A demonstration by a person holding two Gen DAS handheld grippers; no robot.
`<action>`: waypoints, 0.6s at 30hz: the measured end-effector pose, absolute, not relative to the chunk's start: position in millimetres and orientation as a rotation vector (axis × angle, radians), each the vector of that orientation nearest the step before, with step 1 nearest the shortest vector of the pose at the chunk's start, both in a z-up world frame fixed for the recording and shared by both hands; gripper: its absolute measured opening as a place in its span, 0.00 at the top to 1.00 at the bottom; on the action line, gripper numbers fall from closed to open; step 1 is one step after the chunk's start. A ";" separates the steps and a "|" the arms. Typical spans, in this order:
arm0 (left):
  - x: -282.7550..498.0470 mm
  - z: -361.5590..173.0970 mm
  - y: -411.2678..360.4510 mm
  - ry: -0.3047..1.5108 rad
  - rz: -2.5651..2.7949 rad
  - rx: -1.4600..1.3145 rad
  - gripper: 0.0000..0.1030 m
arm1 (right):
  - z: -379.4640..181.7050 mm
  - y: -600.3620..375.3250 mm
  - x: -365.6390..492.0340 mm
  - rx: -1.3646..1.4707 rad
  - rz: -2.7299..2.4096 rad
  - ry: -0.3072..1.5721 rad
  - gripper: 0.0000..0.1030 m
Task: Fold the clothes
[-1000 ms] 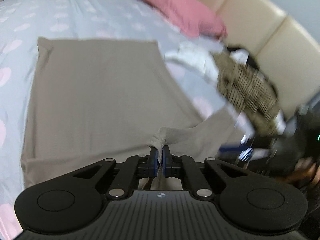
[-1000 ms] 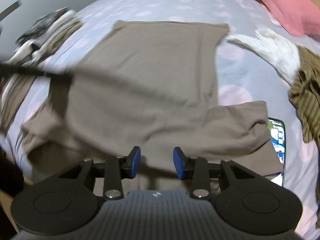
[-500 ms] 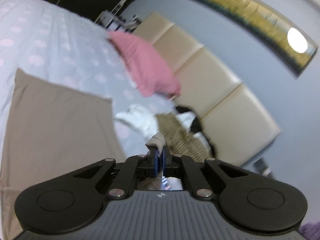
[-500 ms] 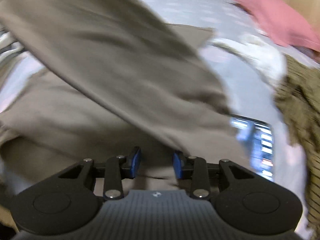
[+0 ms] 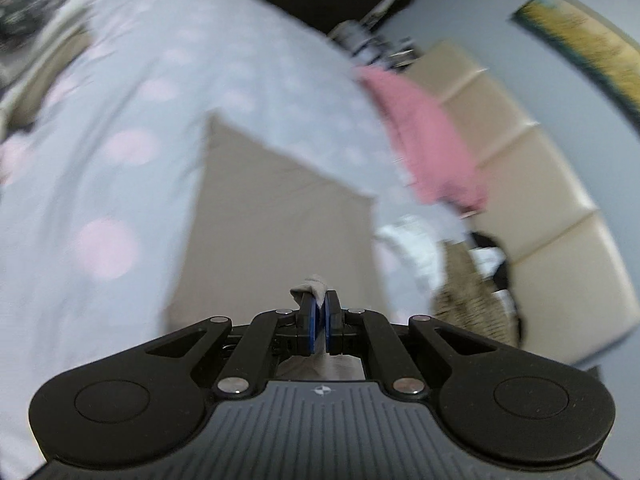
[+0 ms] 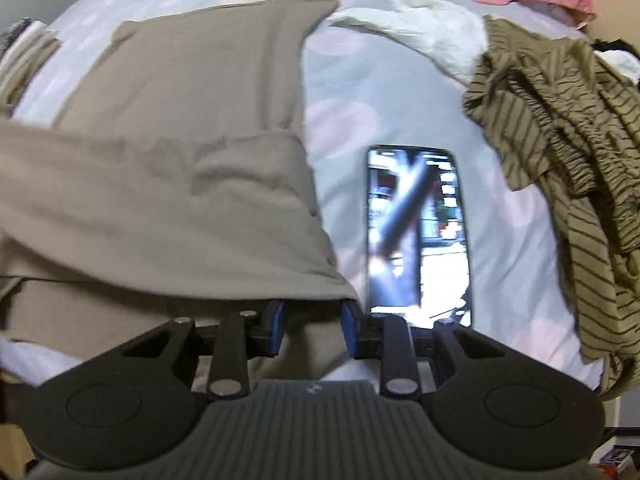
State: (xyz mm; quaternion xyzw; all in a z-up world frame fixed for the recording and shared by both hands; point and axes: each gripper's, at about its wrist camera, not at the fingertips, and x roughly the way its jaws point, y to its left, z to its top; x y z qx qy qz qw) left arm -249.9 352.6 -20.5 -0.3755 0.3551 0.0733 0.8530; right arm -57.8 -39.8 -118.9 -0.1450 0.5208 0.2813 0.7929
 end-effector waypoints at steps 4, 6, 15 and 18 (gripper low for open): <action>-252.2 -47.6 359.6 0.900 0.242 -0.731 0.98 | -98.1 -33.1 -61.4 -0.303 0.709 1.167 0.66; -251.3 -61.8 360.5 0.971 0.286 -0.682 0.98 | -84.2 -31.2 -60.8 -0.307 0.749 1.161 0.64; -251.3 -98.2 367.4 1.050 0.300 -0.580 0.98 | -73.8 -0.6 11.4 -0.270 0.699 1.151 0.62; -247.5 -104.1 366.0 1.043 0.295 -0.562 0.98 | -91.0 14.9 34.8 -0.247 0.673 1.194 0.64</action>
